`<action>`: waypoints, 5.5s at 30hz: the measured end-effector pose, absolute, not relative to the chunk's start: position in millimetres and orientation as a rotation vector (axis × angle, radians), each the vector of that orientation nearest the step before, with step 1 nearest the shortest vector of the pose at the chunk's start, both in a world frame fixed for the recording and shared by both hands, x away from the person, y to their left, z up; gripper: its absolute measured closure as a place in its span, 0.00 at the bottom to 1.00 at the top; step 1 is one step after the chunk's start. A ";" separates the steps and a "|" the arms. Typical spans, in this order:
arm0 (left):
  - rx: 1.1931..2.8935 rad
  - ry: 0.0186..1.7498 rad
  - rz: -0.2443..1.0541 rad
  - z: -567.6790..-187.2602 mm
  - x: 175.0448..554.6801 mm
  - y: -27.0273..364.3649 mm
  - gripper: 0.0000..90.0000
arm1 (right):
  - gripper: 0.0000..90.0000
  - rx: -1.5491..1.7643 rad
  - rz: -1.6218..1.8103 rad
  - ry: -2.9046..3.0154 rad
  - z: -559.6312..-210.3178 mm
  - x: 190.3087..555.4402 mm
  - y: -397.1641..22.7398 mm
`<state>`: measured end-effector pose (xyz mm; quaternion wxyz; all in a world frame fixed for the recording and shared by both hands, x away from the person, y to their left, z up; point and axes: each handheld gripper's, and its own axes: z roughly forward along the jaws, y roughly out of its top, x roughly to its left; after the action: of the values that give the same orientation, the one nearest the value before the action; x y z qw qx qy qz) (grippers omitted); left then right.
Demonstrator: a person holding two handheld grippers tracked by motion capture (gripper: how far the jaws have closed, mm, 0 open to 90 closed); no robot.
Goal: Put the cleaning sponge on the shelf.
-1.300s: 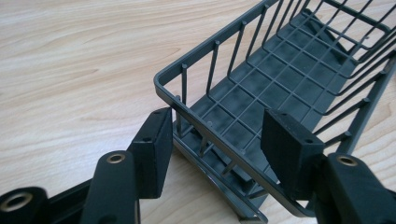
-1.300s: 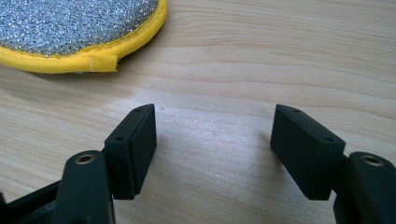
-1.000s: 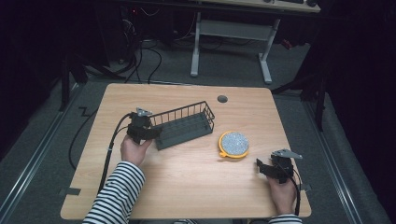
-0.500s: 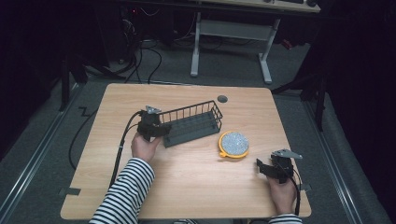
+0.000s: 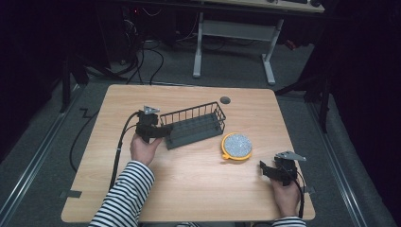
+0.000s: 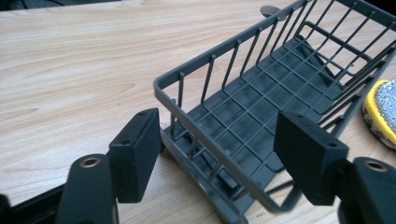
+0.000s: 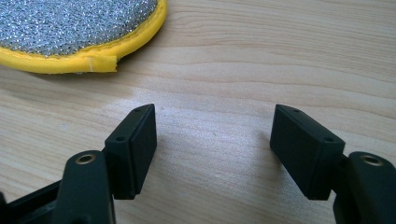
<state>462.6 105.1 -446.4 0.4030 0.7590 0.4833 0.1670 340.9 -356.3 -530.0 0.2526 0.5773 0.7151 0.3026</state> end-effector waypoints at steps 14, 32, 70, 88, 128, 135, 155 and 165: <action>1.843 1.245 0.415 -444.4 439.2 147.6 0.35 | 0.36 1.569 0.821 1.945 -529.9 340.8 -356.4; 1.800 1.298 0.411 -469.1 404.6 182.2 0.35 | 0.36 1.570 0.819 1.946 -529.8 340.8 -356.3; 1.880 1.428 0.527 -525.8 397.8 192.2 0.34 | 0.35 1.559 0.824 1.959 -529.8 340.4 -356.0; 1.922 1.424 0.615 -536.6 403.8 192.9 0.32 | 0.45 1.580 0.851 1.980 -526.7 337.8 -363.1; 1.926 1.418 0.611 -536.7 404.1 192.9 0.30 | 0.50 1.539 0.902 2.123 -464.9 393.4 -327.3; 1.926 1.418 0.611 -536.7 404.2 192.9 0.30 | 0.43 1.629 0.837 2.155 -464.6 416.6 -322.0; 1.927 1.417 0.612 -536.7 404.0 192.2 0.30 | 0.41 1.785 0.743 2.300 -489.9 458.5 -306.2; 1.933 1.412 0.609 -536.6 403.5 191.7 0.30 | 0.67 1.815 0.774 2.346 -495.4 460.9 -305.9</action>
<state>403.5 191.7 -536.6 0.3294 0.7389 0.5397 0.2329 460.9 -305.9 -495.4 0.0380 0.5916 0.7648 0.2522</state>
